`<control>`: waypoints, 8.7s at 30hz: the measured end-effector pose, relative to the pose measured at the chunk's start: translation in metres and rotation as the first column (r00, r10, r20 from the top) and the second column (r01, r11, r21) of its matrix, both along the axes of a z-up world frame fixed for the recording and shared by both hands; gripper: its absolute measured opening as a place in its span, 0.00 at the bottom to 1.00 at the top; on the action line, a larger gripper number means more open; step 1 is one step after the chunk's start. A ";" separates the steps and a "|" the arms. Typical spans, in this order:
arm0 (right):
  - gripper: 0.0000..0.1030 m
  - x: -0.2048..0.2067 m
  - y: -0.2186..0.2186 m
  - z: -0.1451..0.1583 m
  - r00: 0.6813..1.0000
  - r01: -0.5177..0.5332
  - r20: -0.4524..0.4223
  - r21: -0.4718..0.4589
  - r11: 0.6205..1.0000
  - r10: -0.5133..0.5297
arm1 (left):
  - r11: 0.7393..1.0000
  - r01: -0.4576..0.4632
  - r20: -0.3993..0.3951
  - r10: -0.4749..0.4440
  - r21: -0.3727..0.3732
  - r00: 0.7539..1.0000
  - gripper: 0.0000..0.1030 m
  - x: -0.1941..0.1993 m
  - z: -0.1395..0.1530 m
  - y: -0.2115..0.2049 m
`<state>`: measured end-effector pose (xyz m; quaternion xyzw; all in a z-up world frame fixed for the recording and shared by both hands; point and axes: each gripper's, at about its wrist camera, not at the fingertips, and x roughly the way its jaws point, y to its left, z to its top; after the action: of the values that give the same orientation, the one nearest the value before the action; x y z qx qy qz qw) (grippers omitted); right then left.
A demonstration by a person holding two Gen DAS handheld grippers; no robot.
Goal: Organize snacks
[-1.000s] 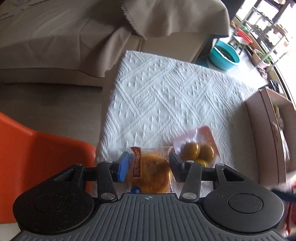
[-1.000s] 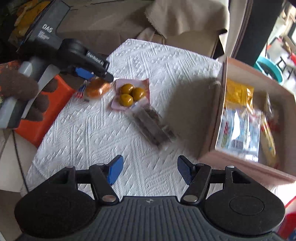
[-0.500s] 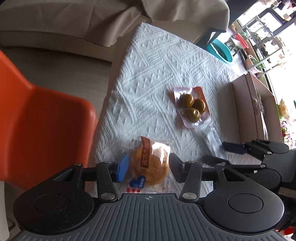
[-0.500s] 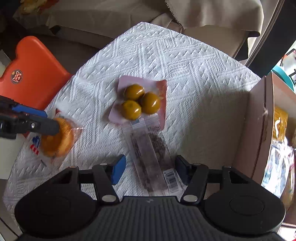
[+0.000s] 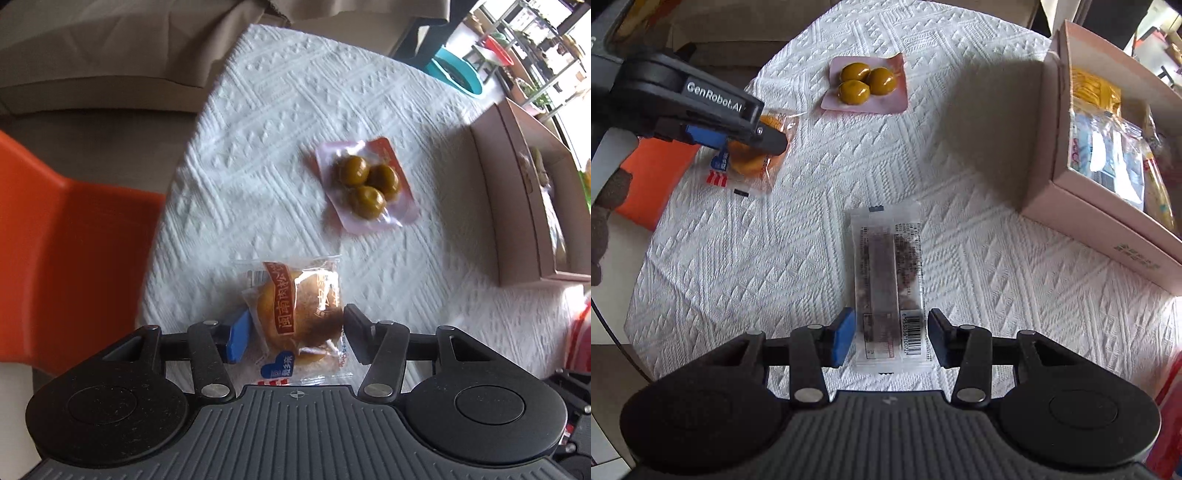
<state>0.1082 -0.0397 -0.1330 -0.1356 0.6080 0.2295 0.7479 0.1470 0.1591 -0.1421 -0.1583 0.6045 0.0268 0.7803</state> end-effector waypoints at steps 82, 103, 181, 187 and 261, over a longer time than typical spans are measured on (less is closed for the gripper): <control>0.51 -0.042 -0.174 0.034 0.994 0.110 0.009 0.080 0.991 -0.111 | 0.984 -0.146 -0.199 0.123 -0.105 0.972 0.58 -0.111 0.000 -0.156; 0.40 -0.011 -0.157 -0.002 0.953 0.293 -0.078 -0.029 0.956 -0.294 | 0.986 -0.095 -0.197 0.068 -0.134 0.978 0.58 -0.114 0.003 -0.159; 0.59 -0.100 -0.113 0.011 0.991 0.132 0.019 0.037 0.991 -0.133 | 1.000 0.017 -0.065 -0.018 -0.004 0.998 0.56 -0.092 -0.004 -0.117; 0.73 -0.115 -0.104 -0.001 0.990 0.026 0.138 -0.024 0.999 -0.022 | 1.000 0.024 -0.096 -0.023 0.006 0.995 0.56 -0.100 -0.004 -0.131; 0.64 -0.099 -0.144 0.038 0.930 0.354 0.069 0.093 0.931 -0.360 | 0.959 0.283 -0.024 -0.284 -0.007 0.959 0.55 -0.087 0.035 -0.166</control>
<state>0.0088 -0.1834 -0.0947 -0.0026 0.5806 0.1076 0.8070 0.0603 -0.0069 -0.1066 -0.0710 0.6307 -0.0843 0.7682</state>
